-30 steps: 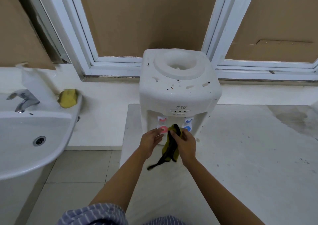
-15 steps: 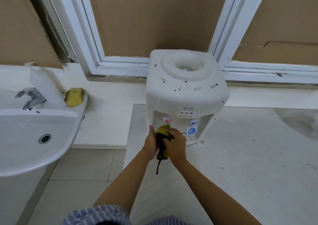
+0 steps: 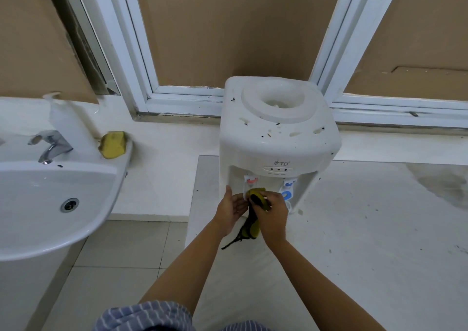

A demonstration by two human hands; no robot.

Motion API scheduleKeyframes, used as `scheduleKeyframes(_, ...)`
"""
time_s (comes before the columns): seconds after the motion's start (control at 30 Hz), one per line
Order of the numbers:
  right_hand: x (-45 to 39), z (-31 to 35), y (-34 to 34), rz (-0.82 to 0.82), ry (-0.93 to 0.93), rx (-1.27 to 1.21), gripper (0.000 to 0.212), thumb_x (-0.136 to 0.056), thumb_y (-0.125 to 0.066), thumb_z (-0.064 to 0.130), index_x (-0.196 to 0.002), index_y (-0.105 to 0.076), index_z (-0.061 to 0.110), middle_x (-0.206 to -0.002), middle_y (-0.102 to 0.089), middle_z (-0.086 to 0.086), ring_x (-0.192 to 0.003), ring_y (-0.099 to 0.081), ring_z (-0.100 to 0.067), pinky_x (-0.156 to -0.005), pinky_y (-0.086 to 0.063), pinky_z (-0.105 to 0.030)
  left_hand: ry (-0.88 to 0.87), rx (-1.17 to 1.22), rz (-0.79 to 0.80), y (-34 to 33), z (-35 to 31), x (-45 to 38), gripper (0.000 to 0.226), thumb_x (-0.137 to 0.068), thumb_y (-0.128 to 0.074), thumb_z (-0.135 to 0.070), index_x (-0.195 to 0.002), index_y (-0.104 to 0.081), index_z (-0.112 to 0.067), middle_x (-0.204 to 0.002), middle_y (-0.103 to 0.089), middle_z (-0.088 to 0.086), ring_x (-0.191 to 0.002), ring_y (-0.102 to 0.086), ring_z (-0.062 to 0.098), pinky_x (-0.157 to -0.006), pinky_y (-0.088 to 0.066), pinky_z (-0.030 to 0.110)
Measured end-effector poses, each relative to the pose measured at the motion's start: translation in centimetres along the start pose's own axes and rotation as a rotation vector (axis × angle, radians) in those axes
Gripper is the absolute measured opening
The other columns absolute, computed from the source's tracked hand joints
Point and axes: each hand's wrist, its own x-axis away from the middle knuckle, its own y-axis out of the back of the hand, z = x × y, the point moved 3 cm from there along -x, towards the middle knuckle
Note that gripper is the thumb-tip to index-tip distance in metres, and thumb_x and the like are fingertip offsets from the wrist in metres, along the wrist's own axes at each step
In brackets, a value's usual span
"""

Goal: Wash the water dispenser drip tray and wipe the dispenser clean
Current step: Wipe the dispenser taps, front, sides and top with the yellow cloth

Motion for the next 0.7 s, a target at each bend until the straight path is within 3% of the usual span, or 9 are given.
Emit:
scheduleKeyframes(0.13, 0.6, 0.9, -1.5, 0.069, 0.027, 0.05, 0.032, -0.075, -0.074, 0.001, -0.1, -0.075, 0.021, -0.095, -0.068, 0.003, -0.088, -0.059, 0.005, -0.083, -0.046, -0.007, -0.007, 0.025, 0.022, 0.0, 0.1, 0.2, 0.068, -0.101, -0.02, -0.054, -0.127, -0.056, -0.003, -0.134, -0.056, 0.018, -0.126, -0.051, 0.027, -0.109, -0.038, 0.035)
scheduleKeyframes(0.2, 0.5, 1.3, -1.8, 0.13, 0.032, 0.049, 0.03, -0.078, -0.073, 0.003, -0.1, -0.076, 0.023, -0.094, -0.07, 0.007, -0.084, -0.062, 0.006, -0.081, -0.046, -0.006, -0.001, 0.053, 0.018, 0.2, 0.1, 0.2, 0.064, -0.1, -0.021, -0.055, -0.122, -0.058, -0.008, -0.137, -0.054, 0.018, -0.13, -0.048, 0.029, -0.112, -0.036, 0.039)
scheduleKeyframes(0.3, 0.5, 1.9, -0.8, 0.108, -0.029, -0.061, 0.023, -0.085, -0.072, 0.012, -0.103, -0.072, 0.026, -0.093, -0.071, 0.012, -0.086, -0.066, 0.002, -0.08, -0.05, -0.009, -0.003, -0.001, 0.021, 0.2, 0.0, 0.2, 0.07, -0.1, -0.018, -0.058, -0.13, -0.055, -0.006, -0.128, -0.059, 0.014, -0.122, -0.054, 0.027, -0.105, -0.041, 0.037)
scheduleKeyframes(0.4, 0.5, 2.9, 0.5, -0.068, 0.011, -0.132, 0.021, -0.088, -0.07, 0.01, -0.105, -0.069, 0.022, -0.096, -0.068, 0.015, -0.092, -0.063, 0.005, -0.08, -0.048, -0.007, 0.008, -0.021, 0.012, -0.1, 0.0, 0.3, 0.067, -0.099, -0.02, -0.059, -0.126, -0.058, -0.01, -0.12, -0.065, 0.012, -0.11, -0.062, 0.028, -0.099, -0.048, 0.039)
scheduleKeyframes(0.5, 0.2, 3.8, 0.9, -0.203, 0.054, -0.166, 0.024, -0.086, -0.07, 0.005, -0.107, -0.069, 0.016, -0.103, -0.066, 0.019, -0.103, -0.058, 0.008, -0.091, -0.048, -0.011, -0.013, -0.03, 0.023, -0.4, -0.1, 0.3, 0.065, -0.101, -0.02, -0.054, -0.128, -0.057, -0.008, -0.113, -0.067, 0.01, -0.106, -0.063, 0.025, -0.092, -0.051, 0.033)
scheduleKeyframes(0.63, -0.5, 3.5, -0.3, -0.201, 0.006, -0.181, 0.026, -0.08, -0.071, 0.003, -0.103, -0.072, 0.015, -0.102, -0.068, 0.011, -0.102, -0.06, -0.002, -0.092, -0.05, -0.019, -0.043, -0.026, 0.042, -0.3, -0.2, 0.3, 0.063, -0.103, -0.019, -0.05, -0.126, -0.057, -0.005, -0.109, -0.067, 0.011, -0.105, -0.062, 0.025, -0.096, -0.048, 0.035)
scheduleKeyframes(0.7, -1.1, 3.3, -1.3, -0.149, 0.043, -0.107, 0.018, -0.081, -0.068, 0.012, -0.099, -0.072, 0.017, -0.095, -0.069, 0.007, -0.097, -0.061, -0.012, -0.09, -0.052, -0.03, -0.045, -0.02, 0.054, -0.2, -0.1, 0.4, 0.062, -0.103, -0.018, -0.05, -0.124, -0.057, -0.006, -0.11, -0.067, 0.012, -0.107, -0.062, 0.026, -0.097, -0.047, 0.036)
